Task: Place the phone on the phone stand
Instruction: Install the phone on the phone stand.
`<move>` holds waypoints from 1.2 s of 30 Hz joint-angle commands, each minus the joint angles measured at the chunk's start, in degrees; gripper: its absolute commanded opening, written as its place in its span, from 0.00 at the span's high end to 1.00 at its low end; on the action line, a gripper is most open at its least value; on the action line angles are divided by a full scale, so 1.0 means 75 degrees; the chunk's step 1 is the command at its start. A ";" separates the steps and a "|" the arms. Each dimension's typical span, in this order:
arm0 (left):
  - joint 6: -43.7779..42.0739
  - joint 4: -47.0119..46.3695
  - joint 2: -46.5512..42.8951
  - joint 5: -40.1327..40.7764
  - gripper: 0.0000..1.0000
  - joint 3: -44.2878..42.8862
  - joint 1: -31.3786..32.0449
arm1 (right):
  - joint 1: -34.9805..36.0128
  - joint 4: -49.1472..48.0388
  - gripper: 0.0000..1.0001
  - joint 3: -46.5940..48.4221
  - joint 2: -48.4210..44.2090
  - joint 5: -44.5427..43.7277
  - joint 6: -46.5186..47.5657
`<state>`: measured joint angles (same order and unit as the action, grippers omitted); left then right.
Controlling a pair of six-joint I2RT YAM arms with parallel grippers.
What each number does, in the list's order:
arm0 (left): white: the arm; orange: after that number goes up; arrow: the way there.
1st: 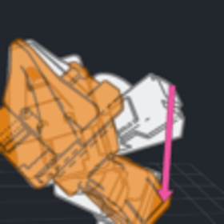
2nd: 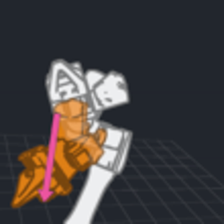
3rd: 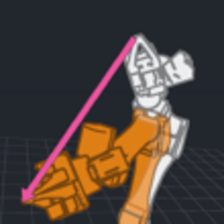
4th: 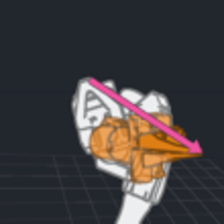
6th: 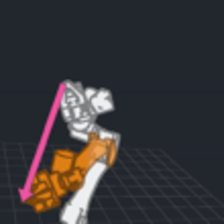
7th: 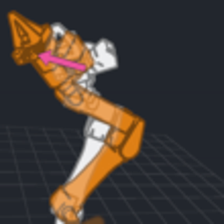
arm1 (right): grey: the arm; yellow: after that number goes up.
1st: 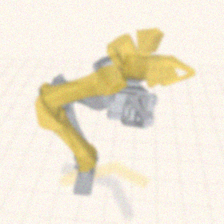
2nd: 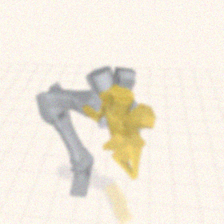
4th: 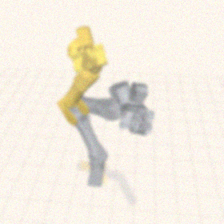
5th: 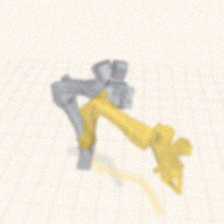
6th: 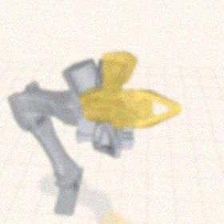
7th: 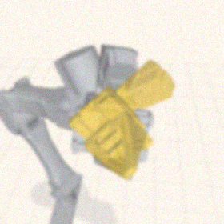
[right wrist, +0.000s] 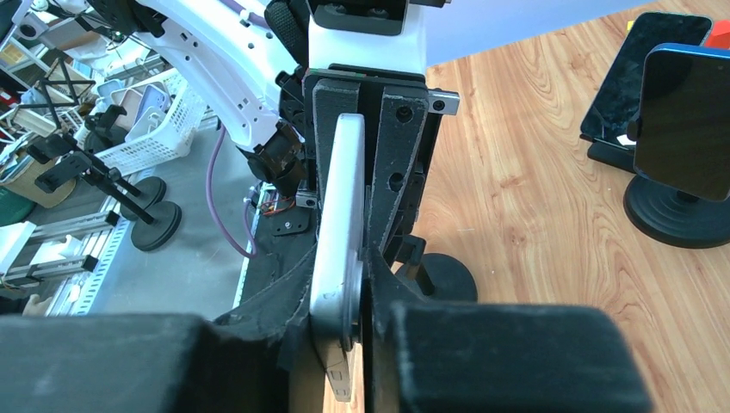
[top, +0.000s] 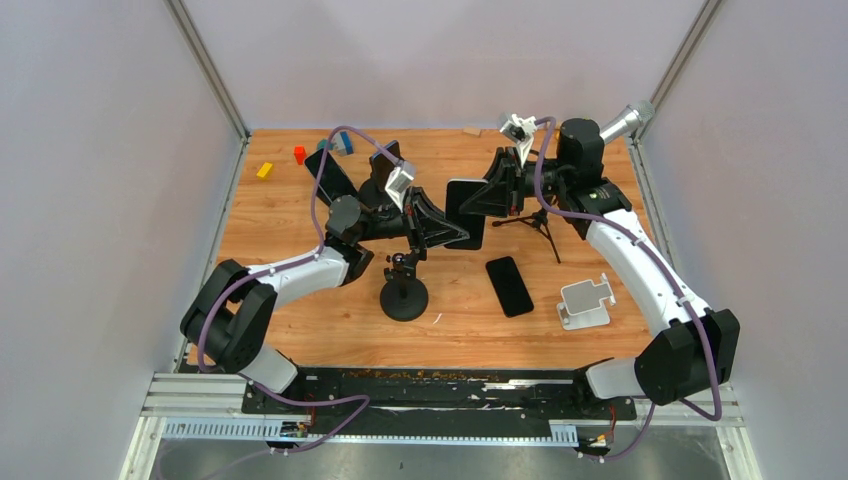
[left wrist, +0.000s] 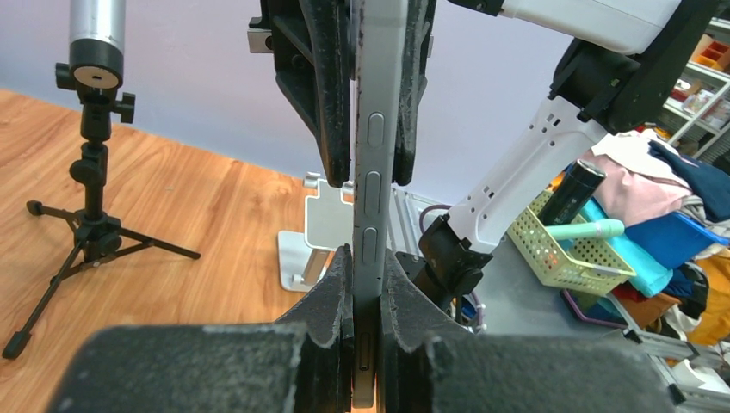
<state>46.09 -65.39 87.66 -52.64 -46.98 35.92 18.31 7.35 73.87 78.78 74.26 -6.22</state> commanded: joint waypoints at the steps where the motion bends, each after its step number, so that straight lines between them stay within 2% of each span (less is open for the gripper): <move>1: -0.0138 -0.0447 -0.0042 0.0035 1.00 -0.0105 0.0067 | 0.0034 -0.0313 0.94 0.0182 0.0082 0.0183 -0.0038; 2: -0.0172 -0.0411 -0.0052 0.0026 1.00 -0.0106 0.0065 | 0.0032 -0.0313 0.99 0.0182 0.0087 0.0163 -0.0019; 4: -0.0279 -0.0285 -0.0071 -0.0002 0.96 -0.0116 0.0062 | 0.0035 -0.0313 1.00 0.0172 0.0067 0.0122 0.0033; 6: -0.0536 0.0033 -0.0144 -0.0052 0.84 -0.0152 0.0062 | 0.0019 -0.0298 1.00 0.0151 0.0050 0.0098 0.0101; 7: -0.0669 0.0192 -0.0186 -0.0081 0.74 -0.0192 0.0062 | 0.0017 -0.0301 1.00 0.0132 0.0035 0.0081 0.0138; 8: -0.1020 0.0642 -0.0313 -0.0093 0.64 -0.0216 0.0059 | -0.0007 -0.0291 1.00 0.0094 0.0006 0.0052 0.0185; 9: -0.1262 0.1262 -0.0483 -0.0082 0.59 -0.0269 0.0061 | -0.0031 -0.0284 1.00 0.0065 -0.0028 0.0030 0.0229; 10: -0.1769 0.1615 -0.0583 -0.0059 0.49 -0.0301 0.0053 | -0.0071 -0.0278 1.00 0.0030 -0.0069 0.0016 0.0275; 14: -0.4146 0.4605 -0.1392 0.0503 0.30 -0.0682 0.0054 | -0.0315 -0.0212 1.00 -0.0070 -0.0275 0.0013 0.0399; 15: -0.5030 0.5791 -0.1605 0.0735 0.29 -0.0919 0.0052 | -0.0375 -0.0183 1.00 -0.0091 -0.0347 0.0007 0.0441; 19: -0.7074 0.8959 -0.1999 0.1583 0.21 -0.1698 0.0057 | -0.0586 0.0197 1.00 -0.0161 -0.0610 -0.0125 0.0777; 22: -0.7936 1.0496 -0.2210 0.2068 0.10 -0.2204 0.0056 | -0.0692 0.0585 1.00 -0.0281 -0.0795 -0.0395 0.1423; 25: -0.8609 1.1979 -0.2417 0.2295 0.05 -0.2558 0.0077 | -0.0780 0.0830 1.00 -0.0438 -0.0901 -0.0563 0.1812; 30: -0.8752 1.3153 -0.2674 0.2765 0.05 -0.2826 0.0212 | -0.0801 0.1125 1.00 -0.0509 -0.0939 -0.0803 0.2141; 36: -0.8411 1.3603 -0.2724 0.3715 0.09 -0.2626 0.0692 | -0.0800 0.1318 1.00 -0.0541 -0.0917 -0.0953 0.2299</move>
<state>-16.36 31.40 68.66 -30.65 -66.15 39.09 12.56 17.54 69.23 73.12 67.35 8.32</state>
